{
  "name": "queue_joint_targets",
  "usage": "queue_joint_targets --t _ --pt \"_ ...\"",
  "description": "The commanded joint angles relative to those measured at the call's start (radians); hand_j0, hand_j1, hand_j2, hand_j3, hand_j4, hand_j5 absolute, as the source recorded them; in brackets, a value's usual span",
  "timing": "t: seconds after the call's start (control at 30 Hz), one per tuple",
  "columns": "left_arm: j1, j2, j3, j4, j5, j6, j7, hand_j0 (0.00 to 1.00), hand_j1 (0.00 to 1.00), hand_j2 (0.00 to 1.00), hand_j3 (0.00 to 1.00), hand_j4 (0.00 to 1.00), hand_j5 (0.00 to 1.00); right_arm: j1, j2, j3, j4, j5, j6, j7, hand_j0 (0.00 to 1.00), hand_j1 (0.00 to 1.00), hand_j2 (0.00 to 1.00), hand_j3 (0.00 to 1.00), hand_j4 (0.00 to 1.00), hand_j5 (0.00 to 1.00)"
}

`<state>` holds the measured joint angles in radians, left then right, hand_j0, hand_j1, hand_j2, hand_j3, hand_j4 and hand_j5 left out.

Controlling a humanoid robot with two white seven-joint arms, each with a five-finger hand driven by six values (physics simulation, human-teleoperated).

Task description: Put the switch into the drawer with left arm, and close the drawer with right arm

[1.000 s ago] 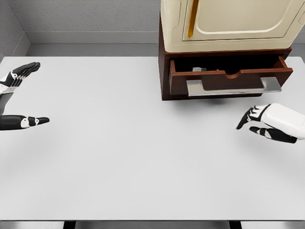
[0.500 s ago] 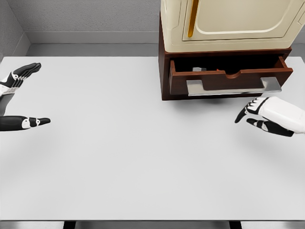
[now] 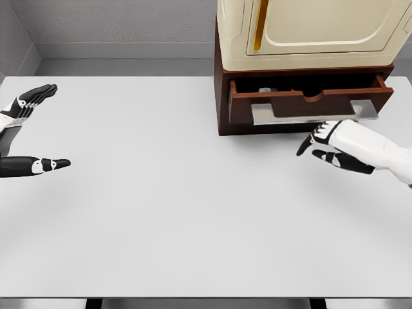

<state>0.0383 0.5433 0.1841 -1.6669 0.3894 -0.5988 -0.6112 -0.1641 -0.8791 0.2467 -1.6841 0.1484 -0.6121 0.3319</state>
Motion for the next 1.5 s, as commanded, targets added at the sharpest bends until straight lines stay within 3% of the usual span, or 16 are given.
queue_joint_targets --t 0.0,0.33,0.87,1.2,1.33,1.4,1.47 --pt "0.000 -0.003 0.000 -0.008 0.006 0.002 0.000 1.00 1.00 1.00 1.00 1.00 1.00 -0.003 0.012 0.031 0.018 -0.006 0.001 0.021 0.52 0.52 0.52 0.52 0.52 0.52" --pt "0.000 -0.014 0.002 -0.010 0.008 0.002 0.000 1.00 1.00 1.00 1.00 1.00 1.00 -0.121 0.097 0.117 0.116 0.003 0.001 0.026 0.52 0.52 0.52 0.52 0.52 0.52" --pt "0.002 -0.014 0.005 -0.011 0.008 -0.001 0.000 1.00 1.00 1.00 1.00 1.00 1.00 -0.261 0.115 0.143 0.202 -0.001 0.001 0.026 0.54 0.54 0.54 0.54 0.54 0.54" --pt "0.002 -0.014 0.005 -0.011 0.008 -0.001 0.000 1.00 1.00 1.00 1.00 1.00 1.00 -0.267 0.131 0.161 0.213 0.003 0.001 0.026 0.54 0.54 0.54 0.54 0.54 0.54" --pt "0.002 -0.014 0.005 -0.013 0.008 -0.004 0.000 1.00 1.00 1.00 1.00 1.00 1.00 -0.301 0.135 0.194 0.235 -0.001 0.001 0.026 0.55 0.55 0.55 0.55 0.55 0.55" --pt "0.002 -0.014 0.005 -0.014 0.008 -0.004 0.000 1.00 1.00 1.00 1.00 1.00 1.00 -0.287 0.126 0.194 0.228 -0.001 0.001 0.026 0.55 0.55 0.55 0.55 0.55 0.55" --pt "0.002 -0.014 0.006 -0.014 0.008 -0.004 0.000 1.00 1.00 1.00 1.00 1.00 1.00 -0.229 0.057 0.187 0.176 -0.007 0.001 0.021 0.55 0.55 0.55 0.55 0.55 0.55"
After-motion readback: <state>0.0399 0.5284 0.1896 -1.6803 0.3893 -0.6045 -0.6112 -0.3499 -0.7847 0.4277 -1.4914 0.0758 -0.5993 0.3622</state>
